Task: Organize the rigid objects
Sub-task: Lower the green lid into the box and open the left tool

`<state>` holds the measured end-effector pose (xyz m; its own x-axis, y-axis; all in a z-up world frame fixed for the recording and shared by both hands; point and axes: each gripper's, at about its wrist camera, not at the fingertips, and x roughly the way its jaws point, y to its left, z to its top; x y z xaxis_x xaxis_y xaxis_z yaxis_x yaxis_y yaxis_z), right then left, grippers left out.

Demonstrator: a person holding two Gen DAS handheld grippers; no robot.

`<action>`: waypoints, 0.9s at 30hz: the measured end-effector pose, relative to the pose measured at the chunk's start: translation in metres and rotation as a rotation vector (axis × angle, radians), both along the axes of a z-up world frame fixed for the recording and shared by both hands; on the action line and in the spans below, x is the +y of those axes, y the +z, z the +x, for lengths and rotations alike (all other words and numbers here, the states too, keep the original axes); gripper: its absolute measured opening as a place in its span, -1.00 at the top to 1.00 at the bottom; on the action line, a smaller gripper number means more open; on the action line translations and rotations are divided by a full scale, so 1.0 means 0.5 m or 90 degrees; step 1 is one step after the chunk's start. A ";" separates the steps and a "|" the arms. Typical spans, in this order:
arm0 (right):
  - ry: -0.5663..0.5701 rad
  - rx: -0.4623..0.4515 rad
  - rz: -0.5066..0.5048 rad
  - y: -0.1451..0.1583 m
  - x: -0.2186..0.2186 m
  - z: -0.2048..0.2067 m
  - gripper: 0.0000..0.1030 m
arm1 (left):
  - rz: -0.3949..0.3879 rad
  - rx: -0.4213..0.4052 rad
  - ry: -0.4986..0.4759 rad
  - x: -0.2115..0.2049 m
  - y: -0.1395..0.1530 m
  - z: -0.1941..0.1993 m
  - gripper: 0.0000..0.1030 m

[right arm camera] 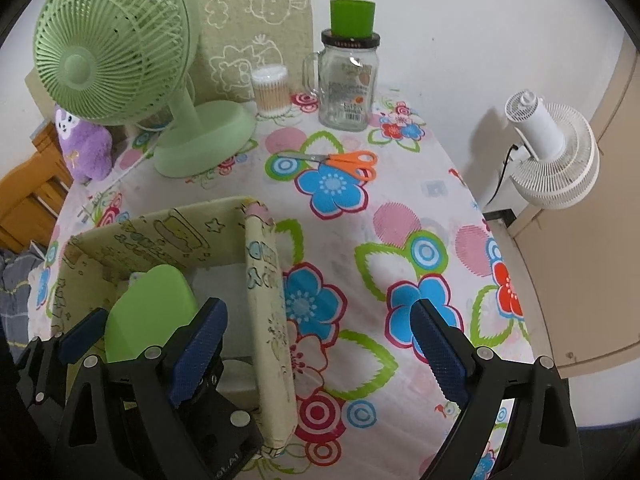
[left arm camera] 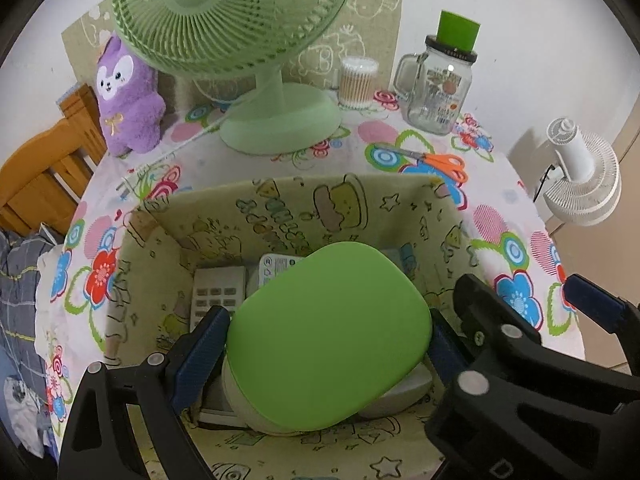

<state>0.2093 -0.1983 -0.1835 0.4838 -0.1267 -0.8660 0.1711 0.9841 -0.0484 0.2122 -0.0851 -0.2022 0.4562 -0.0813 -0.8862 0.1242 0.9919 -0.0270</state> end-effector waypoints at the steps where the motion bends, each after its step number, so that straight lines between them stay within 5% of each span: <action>1: 0.001 0.002 -0.001 -0.003 0.000 0.000 -0.84 | -0.001 0.004 0.000 0.000 -0.005 0.001 -0.87; 9: 0.002 0.027 0.009 -0.031 -0.002 -0.001 -0.84 | 0.002 0.033 -0.021 -0.002 -0.026 -0.005 -0.88; 27: 0.039 0.011 0.035 -0.010 0.065 -0.007 -0.84 | 0.046 0.003 -0.027 0.059 0.032 -0.032 -0.99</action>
<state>0.2058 -0.1658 -0.1886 0.4741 -0.0503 -0.8790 0.1108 0.9938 0.0028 0.1961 -0.0557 -0.1860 0.4495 -0.0357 -0.8926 0.1655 0.9852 0.0440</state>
